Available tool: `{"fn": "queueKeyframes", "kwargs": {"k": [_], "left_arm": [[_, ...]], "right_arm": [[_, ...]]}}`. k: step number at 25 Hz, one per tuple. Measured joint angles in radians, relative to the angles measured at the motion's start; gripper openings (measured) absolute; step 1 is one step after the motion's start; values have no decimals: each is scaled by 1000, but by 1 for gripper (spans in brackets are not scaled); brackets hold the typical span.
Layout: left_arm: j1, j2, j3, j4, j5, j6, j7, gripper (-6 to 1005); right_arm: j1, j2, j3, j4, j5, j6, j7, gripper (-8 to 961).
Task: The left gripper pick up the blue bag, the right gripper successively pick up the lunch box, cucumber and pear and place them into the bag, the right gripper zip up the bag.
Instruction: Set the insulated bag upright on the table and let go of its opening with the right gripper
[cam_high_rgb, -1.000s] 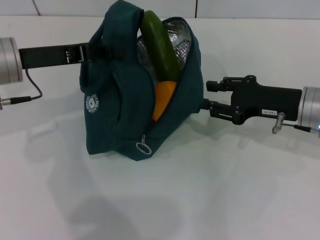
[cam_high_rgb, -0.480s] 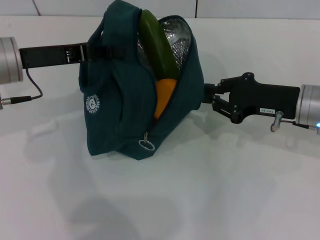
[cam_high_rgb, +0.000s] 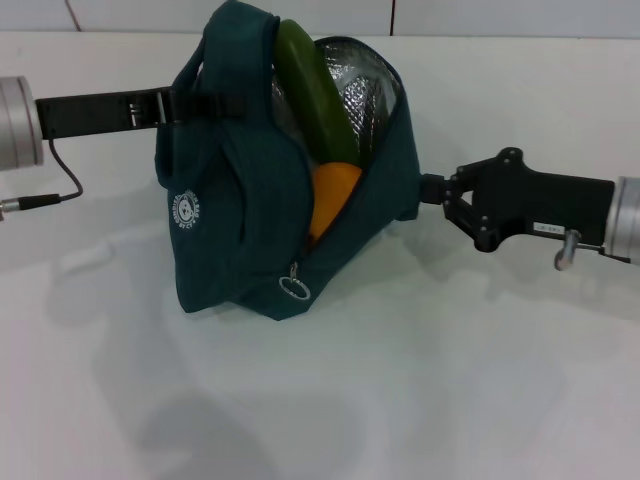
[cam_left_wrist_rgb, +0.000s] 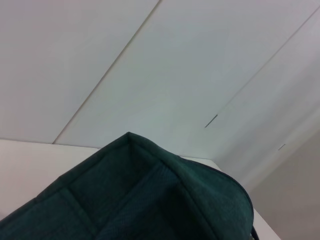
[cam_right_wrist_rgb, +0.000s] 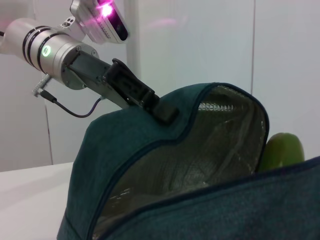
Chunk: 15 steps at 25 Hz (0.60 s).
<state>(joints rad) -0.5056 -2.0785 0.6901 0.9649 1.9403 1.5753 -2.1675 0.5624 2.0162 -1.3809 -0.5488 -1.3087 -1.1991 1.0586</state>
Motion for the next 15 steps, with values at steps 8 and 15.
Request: {"fn": "queueKeyframes", "kwargs": {"k": [8, 15], "left_arm": [[-2, -1, 5, 0, -9, 0, 3, 47], [-35, -2, 11, -72, -45, 0, 24, 47]], "right_arm": [[-58, 1, 5, -78, 39, -2, -27, 1], [-97, -1, 24, -143, 70, -48, -51, 2]]}}
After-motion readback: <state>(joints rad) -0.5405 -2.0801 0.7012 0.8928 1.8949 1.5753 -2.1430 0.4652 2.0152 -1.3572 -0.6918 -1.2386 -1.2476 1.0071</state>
